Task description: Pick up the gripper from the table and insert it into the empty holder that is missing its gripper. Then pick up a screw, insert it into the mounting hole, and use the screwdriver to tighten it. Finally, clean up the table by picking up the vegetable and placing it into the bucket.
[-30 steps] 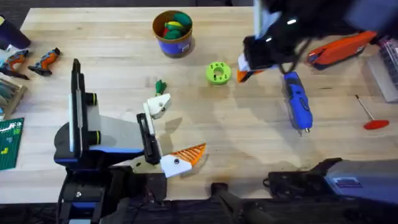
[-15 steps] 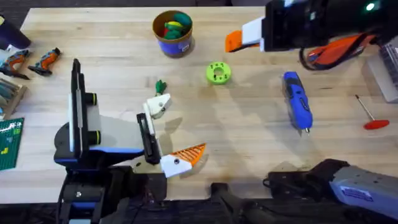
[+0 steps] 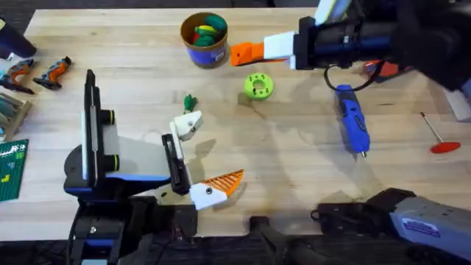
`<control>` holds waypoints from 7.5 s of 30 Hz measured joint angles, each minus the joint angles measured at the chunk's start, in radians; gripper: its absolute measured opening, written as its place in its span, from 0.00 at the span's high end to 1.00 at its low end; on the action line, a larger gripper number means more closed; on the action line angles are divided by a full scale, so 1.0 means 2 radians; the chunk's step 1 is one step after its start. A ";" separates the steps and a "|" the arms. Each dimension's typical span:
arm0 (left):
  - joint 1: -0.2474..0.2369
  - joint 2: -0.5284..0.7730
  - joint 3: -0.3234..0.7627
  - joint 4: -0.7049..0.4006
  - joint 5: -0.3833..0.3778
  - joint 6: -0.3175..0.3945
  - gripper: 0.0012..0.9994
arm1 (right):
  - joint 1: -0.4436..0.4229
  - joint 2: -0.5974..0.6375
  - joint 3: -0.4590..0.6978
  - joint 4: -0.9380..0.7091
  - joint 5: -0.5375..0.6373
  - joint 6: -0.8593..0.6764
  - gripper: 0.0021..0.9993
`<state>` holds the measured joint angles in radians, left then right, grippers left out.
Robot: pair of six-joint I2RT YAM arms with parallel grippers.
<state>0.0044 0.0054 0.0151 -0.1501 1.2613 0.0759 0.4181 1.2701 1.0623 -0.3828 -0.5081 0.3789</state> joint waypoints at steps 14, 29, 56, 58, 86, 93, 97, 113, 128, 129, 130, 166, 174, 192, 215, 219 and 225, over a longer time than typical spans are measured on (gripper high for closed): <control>0.000 0.000 0.000 0.000 0.000 0.000 0.01 | -0.013 0.000 -0.095 0.168 -0.090 0.072 0.99; 0.000 0.000 0.000 0.000 0.000 0.000 0.01 | -0.022 0.054 -0.184 0.435 -0.222 0.215 0.99; 0.000 0.000 0.000 0.000 0.000 0.000 0.01 | -0.050 0.189 -0.268 0.772 -0.423 0.473 0.99; 0.000 0.000 0.000 0.000 0.000 0.000 0.01 | -0.050 0.189 -0.269 0.773 -0.436 0.478 0.99; 0.000 0.000 0.000 0.000 0.000 0.000 0.01 | 0.035 0.189 -0.335 0.826 -0.370 0.519 0.99; 0.000 0.000 0.000 0.000 -0.003 0.000 0.01 | 0.046 0.189 -0.337 0.852 -0.356 0.521 0.99; 0.000 0.000 0.000 0.000 -0.003 0.000 0.01 | 0.046 0.189 -0.337 0.853 -0.355 0.521 0.99; 0.000 0.000 0.000 0.000 0.000 0.000 0.01 | 0.046 0.189 -0.337 0.867 -0.349 0.513 0.99; 0.000 0.000 0.000 0.000 -0.001 0.000 0.01 | 0.053 0.189 -0.337 0.869 -0.331 0.513 0.99; 0.000 0.000 0.000 0.000 -0.001 0.000 0.01 | 0.055 0.188 -0.337 0.868 -0.328 0.513 0.99; 0.000 0.000 0.000 0.000 -0.001 0.000 0.01 | 0.056 0.188 -0.337 0.868 -0.324 0.513 0.99; 0.001 0.000 0.000 0.002 -0.016 0.000 0.01 | 0.085 0.215 -0.271 0.807 -0.296 0.511 0.99; 0.001 0.000 0.000 0.002 -0.016 0.000 0.01 | 0.085 0.215 -0.271 0.807 -0.296 0.512 0.99; -0.002 0.000 0.000 0.000 0.000 0.000 0.01 | 0.024 0.101 -0.255 0.514 -0.273 0.396 0.16; -0.002 0.000 0.000 0.000 0.000 0.000 0.01 | 0.043 0.149 0.226 -0.318 0.210 -0.095 0.17; -0.002 0.000 0.000 0.000 0.000 0.000 0.01 | 0.078 0.192 0.258 -0.321 0.267 -0.109 0.17; -0.002 0.000 0.000 0.000 0.000 0.000 0.01 | 0.099 0.254 0.264 -0.316 0.309 -0.113 0.17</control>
<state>0.0006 0.0055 0.0151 -0.1501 1.2617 0.0761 0.6163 1.7774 1.5906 -1.0144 0.1090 0.1528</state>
